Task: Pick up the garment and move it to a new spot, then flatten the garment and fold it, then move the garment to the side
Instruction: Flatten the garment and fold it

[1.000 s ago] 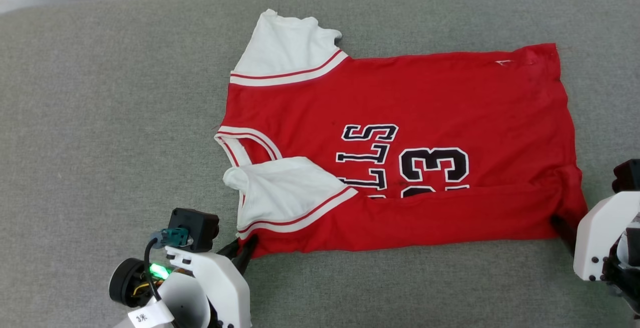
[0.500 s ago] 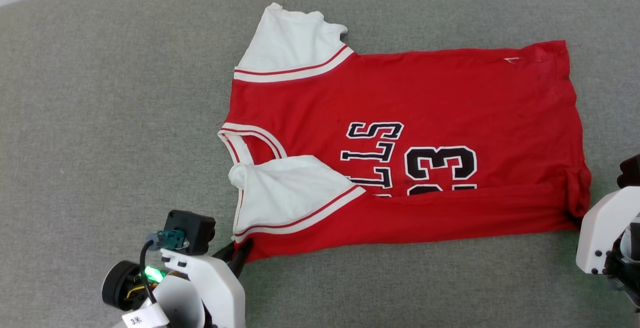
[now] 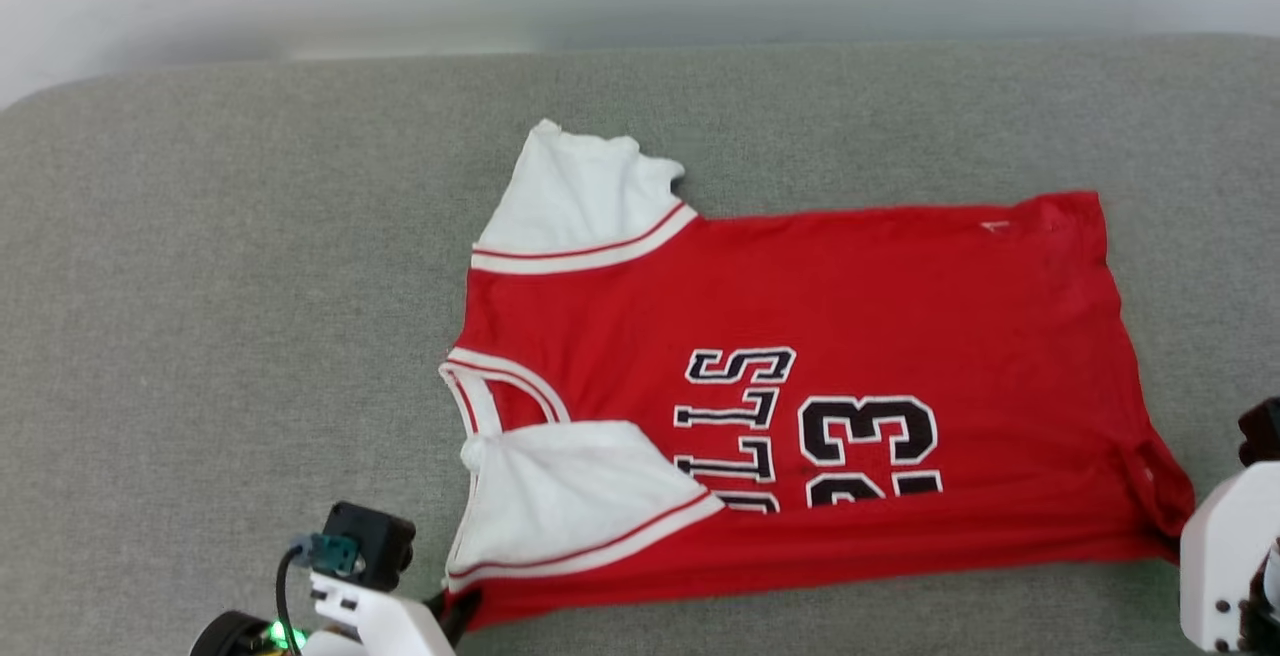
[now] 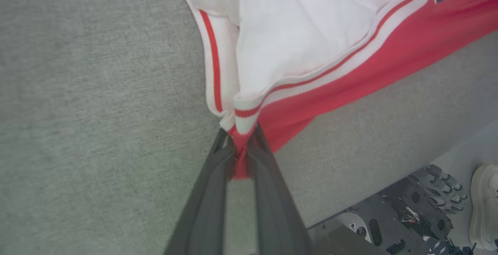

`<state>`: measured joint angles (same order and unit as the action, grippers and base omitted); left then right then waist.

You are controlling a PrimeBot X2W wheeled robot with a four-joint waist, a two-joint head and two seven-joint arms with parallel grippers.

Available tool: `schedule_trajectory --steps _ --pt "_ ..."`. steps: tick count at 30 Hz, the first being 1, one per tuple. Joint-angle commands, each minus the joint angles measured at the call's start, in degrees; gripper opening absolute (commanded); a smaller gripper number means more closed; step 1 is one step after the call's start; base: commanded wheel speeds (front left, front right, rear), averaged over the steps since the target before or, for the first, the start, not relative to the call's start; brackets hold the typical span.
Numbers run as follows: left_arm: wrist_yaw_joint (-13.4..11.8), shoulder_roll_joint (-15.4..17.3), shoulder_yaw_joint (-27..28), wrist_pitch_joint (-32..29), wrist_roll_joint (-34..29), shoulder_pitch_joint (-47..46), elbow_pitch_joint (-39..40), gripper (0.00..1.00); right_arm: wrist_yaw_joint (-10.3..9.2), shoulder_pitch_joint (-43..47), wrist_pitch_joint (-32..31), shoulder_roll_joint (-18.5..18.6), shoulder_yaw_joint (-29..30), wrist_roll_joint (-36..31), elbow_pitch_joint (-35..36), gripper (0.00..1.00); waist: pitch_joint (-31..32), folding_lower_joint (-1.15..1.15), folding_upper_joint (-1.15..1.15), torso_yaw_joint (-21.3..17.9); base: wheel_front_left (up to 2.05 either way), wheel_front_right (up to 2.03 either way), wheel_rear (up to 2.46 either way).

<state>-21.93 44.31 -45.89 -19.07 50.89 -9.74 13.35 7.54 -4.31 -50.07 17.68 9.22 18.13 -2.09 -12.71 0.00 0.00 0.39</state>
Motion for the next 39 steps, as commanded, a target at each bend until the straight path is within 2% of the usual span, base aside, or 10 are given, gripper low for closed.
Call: schedule_trajectory --steps 1,9,18,19,20,21,22,30,36,39 --pt "-0.23 0.93 -0.25 -0.45 0.33 1.39 0.26 0.0 -0.1 2.31 -1.07 0.96 0.19 0.6 1.94 0.0 1.21 0.0 0.0 -0.27 0.0 0.0 0.0" --pt "-0.45 2.67 -1.87 -1.22 1.2 5.22 1.98 0.0 -0.1 10.91 -5.45 2.18 1.78 1.98 8.79 0.0 3.27 0.0 0.0 -0.51 0.0 0.0 0.0" --pt "1.55 -1.24 -4.0 -1.18 1.41 4.28 -2.57 0.0 -0.09 12.0 -3.32 0.13 1.08 0.86 5.38 0.0 3.45 0.0 0.0 -0.88 0.0 0.0 0.0" --pt "1.77 -1.85 -4.13 -0.89 1.43 4.04 -3.21 0.0 -0.08 11.35 -2.49 -0.17 1.09 0.64 4.85 0.25 3.45 0.0 0.0 -0.94 0.0 0.0 0.0" --pt "2.11 -2.36 -4.24 -0.72 1.39 3.85 -3.88 0.34 -0.08 10.77 -1.49 -0.38 1.04 0.3 4.33 1.0 3.48 0.0 0.0 -0.99 0.0 0.0 0.0" --pt "2.26 -2.56 -4.42 -0.44 1.09 3.7 -4.58 0.34 -0.08 10.42 -0.63 -0.61 0.93 0.03 3.63 1.0 3.52 0.0 0.0 -1.03 0.0 0.0 0.0" --pt "2.54 -2.8 -4.51 -0.23 0.91 3.61 -5.36 1.0 -0.08 10.22 -0.12 -0.85 0.72 -0.17 2.75 1.0 3.58 0.0 0.0 -1.07 0.0 0.0 0.0" --pt "2.6 -4.23 -3.65 4.89 -1.94 2.13 -7.9 1.0 -0.07 8.61 6.53 0.56 -1.96 0.12 -1.07 1.0 5.16 0.0 0.0 -1.18 0.0 0.0 0.0" --pt "2.23 -4.86 -0.13 14.64 -4.89 0.99 -7.94 1.0 -0.07 5.65 18.34 0.53 -1.19 2.52 1.63 1.0 7.24 0.0 0.0 -1.44 0.0 0.0 0.0" --pt "1.53 -5.78 2.33 21.73 -6.93 0.58 -8.4 1.0 -0.08 4.92 24.56 0.61 -1.26 2.34 3.59 1.0 8.1 0.0 0.0 -1.61 0.0 0.0 0.0"
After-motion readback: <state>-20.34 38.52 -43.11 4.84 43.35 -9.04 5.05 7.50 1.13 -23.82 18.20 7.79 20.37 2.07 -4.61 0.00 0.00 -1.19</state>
